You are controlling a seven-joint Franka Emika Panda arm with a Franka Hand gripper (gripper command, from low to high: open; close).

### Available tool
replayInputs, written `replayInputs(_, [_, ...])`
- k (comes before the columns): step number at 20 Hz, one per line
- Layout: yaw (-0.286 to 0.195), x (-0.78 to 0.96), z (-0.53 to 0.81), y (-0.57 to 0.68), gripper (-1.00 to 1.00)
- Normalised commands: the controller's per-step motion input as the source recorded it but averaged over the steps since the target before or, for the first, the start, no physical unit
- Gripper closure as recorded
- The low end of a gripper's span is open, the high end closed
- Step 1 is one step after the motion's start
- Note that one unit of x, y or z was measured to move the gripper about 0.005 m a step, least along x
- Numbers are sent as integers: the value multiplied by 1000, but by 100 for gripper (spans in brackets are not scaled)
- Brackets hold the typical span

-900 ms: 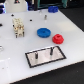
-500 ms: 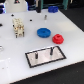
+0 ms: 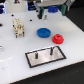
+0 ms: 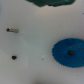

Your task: Insert the blue gear onto the right peg, followed by the red gear

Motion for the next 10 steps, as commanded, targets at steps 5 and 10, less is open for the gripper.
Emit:
replayInputs(5, [0,-228,-556,21,-100])
replayInputs(10, [0,-212,-525,-1,-100])
